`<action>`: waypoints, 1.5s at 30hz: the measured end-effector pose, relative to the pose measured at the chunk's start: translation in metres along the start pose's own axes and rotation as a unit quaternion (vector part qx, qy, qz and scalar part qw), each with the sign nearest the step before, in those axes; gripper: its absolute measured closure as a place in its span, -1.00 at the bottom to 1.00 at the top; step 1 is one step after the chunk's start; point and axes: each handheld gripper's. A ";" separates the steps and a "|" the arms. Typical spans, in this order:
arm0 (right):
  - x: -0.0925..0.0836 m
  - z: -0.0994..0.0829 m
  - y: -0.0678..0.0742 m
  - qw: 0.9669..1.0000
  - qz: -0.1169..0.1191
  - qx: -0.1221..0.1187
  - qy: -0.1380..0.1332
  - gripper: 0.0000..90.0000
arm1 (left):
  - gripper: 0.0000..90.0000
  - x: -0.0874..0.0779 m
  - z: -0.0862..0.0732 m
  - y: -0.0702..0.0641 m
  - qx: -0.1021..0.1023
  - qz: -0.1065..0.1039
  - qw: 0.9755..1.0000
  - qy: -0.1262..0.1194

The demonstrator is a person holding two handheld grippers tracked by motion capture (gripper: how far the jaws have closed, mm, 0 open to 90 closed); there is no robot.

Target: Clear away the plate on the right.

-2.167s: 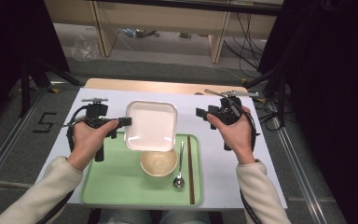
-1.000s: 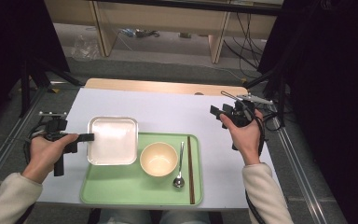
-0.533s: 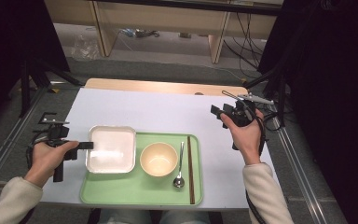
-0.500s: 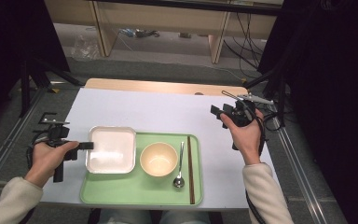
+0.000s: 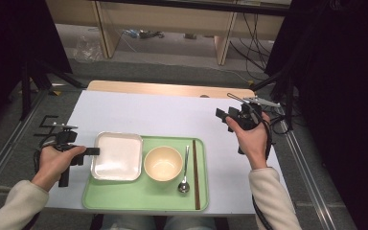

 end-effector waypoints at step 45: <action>0.004 -0.003 0.002 1.000 0.003 -0.015 -0.003 -0.14 | -0.35 -0.030 -0.012 -0.038 0.162 0.088 0.936 -0.299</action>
Point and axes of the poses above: each handheld gripper's, and its own axes: x roughly forward along the jaws, z roughly out of its top, y roughly to its left, and after that the axes turned 7 degrees about -x, right-handed
